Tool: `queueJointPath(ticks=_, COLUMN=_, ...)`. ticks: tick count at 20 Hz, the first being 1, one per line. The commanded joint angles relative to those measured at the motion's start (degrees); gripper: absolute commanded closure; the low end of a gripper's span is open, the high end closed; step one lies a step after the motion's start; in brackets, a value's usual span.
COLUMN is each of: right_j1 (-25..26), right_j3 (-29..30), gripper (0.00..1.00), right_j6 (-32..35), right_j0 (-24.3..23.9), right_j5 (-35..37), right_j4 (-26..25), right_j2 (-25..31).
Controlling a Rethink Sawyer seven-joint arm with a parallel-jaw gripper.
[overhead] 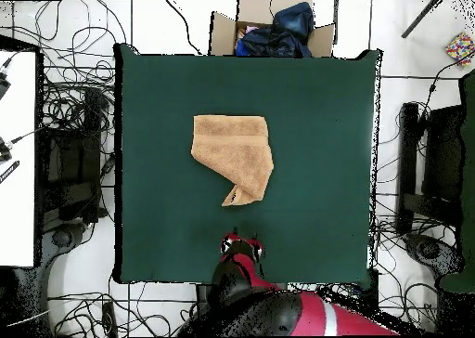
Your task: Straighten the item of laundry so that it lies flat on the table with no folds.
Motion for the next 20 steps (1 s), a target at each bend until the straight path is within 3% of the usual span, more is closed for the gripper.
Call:
queueJointPath(ticks=1, right_j1=-3.23, right_j3=-3.28, gripper=0.0, right_j6=13.98, right_j0=2.95, right_j5=4.02, right_j4=1.76, right_j2=6.46)
queueJointPath(ticks=6, right_j1=-3.42, right_j3=-5.33, gripper=0.0, right_j6=11.72, right_j0=4.88, right_j5=6.34, right_j4=1.45, right_j2=6.57)
queueJointPath(ticks=12, right_j1=-5.55, right_j3=-8.41, gripper=0.0, right_j6=6.66, right_j0=11.88, right_j5=11.49, right_j4=3.75, right_j2=4.1)
queueJointPath(ticks=20, right_j1=1.49, right_j3=-15.61, gripper=0.0, right_j6=5.08, right_j0=16.02, right_j5=13.14, right_j4=3.22, right_j2=0.97)
